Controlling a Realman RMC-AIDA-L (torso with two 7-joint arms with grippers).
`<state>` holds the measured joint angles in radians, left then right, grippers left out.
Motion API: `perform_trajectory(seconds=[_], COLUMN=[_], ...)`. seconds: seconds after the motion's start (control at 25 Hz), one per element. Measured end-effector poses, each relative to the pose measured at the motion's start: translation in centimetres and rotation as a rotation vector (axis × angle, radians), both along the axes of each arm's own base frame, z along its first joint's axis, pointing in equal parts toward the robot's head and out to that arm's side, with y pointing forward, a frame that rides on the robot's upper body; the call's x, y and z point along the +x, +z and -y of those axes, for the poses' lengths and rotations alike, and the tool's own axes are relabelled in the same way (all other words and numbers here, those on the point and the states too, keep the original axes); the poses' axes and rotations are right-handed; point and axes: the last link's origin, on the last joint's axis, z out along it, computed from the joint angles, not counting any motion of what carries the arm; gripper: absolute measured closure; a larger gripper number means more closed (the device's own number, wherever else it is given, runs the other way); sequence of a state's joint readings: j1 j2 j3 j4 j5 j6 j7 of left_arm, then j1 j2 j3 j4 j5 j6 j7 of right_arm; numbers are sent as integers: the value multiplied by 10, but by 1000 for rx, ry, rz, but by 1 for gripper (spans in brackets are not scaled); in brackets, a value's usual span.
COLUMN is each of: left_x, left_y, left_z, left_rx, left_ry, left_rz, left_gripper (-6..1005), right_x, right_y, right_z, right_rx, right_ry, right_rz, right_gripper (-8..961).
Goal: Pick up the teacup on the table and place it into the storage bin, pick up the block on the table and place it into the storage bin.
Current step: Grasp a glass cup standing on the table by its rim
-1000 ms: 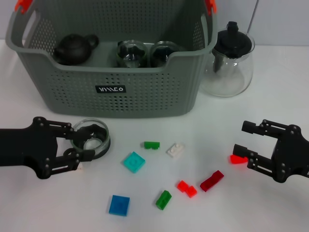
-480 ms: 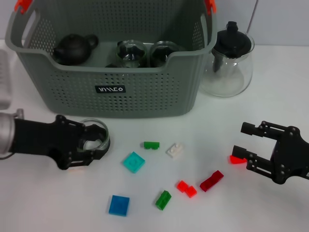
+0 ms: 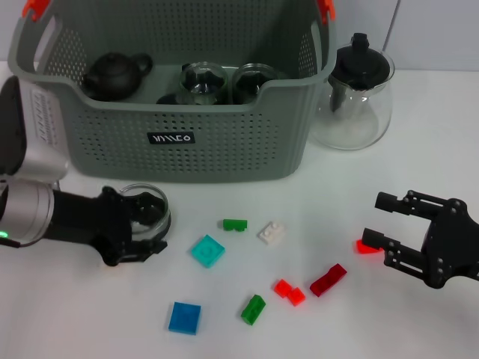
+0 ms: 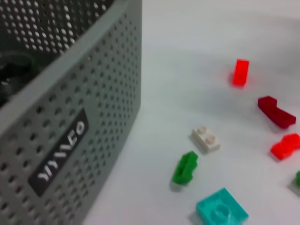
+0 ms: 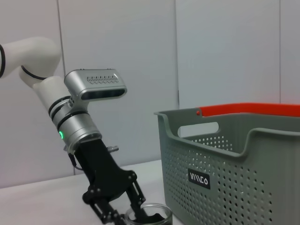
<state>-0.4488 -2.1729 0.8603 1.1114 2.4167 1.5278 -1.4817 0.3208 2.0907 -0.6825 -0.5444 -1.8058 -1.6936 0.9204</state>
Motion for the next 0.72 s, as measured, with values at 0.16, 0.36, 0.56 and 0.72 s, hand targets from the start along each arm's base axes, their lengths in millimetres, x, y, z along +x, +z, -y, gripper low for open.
perform_trajectory(seconds=[0.16,0.36,0.56,0.72], left_x=[-3,0,0,-1], left_y=[-6,-10,-10,-12], left_z=[6,14,9,7], left_rx=[-49,-121,-95,-85], left_ry=[26,62,63,75], left_rz=[-42,-56,-61,-76], left_gripper=[565,568,591,621], right_x=[1,1,1,1], right_y=[0,0,0,0], right_z=[0,1,1,1], right_rx=[0,-1,-2,-2], right_ry=[-3,-3,-3,-3], right_rz=[1,0,0,0], right_gripper=[359,359,359,359])
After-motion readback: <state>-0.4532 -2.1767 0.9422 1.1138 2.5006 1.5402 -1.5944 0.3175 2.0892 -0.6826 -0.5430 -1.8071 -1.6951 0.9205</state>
